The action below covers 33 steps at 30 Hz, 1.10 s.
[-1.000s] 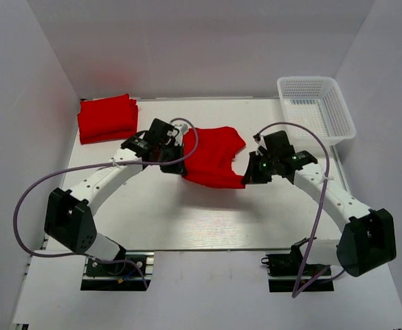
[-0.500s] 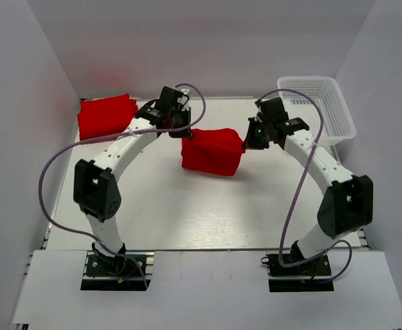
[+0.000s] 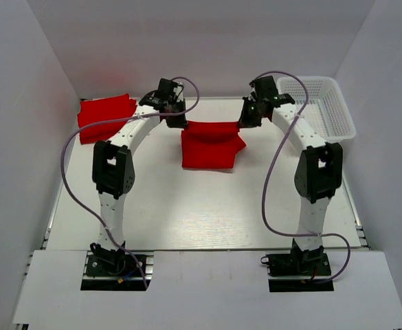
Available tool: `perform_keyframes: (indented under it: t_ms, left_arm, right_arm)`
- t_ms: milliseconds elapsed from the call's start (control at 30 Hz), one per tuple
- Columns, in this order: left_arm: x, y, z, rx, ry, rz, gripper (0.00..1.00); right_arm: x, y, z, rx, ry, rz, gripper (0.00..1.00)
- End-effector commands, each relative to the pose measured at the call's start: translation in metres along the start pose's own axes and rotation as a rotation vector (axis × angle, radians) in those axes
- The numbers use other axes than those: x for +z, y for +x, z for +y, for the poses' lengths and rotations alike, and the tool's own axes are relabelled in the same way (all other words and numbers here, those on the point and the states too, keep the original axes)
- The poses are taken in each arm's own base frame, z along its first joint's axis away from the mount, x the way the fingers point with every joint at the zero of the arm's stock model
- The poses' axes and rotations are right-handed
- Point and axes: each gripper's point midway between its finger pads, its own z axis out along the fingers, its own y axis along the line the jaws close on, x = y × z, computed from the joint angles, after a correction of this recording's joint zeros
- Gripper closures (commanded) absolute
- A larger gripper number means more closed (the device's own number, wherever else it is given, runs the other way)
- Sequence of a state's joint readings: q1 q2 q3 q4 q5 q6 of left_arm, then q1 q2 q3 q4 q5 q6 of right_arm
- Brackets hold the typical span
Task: Fold and stack the t-shirts
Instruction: Fold the long partially folded tshirt into a neat square
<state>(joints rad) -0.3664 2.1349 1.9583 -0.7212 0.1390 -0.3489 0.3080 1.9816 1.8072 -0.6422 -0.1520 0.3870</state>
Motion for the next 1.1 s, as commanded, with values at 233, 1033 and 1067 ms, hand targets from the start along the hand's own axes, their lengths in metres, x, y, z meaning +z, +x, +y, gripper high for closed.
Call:
perform_keyframes:
  t_ms: [233,1033,1067]
  left_arm:
    - [0.042,-0.031,0.033,-0.069,0.043,-0.026,1.0]
    - [0.036,0.0,0.046,-0.021,0.058,-0.024,0.0]
    - [0.035,0.0,0.044,-0.019,0.07,-0.028,0.0]
  right_arm:
    - [0.053,-0.03,-0.023,0.034,-0.007,0.001,1.0]
    - [0.047,0.009,-0.011,-0.137,-0.054,0.058,0.09]
    - [0.05,0.014,-0.012,-0.14,-0.048,0.069,0.09]
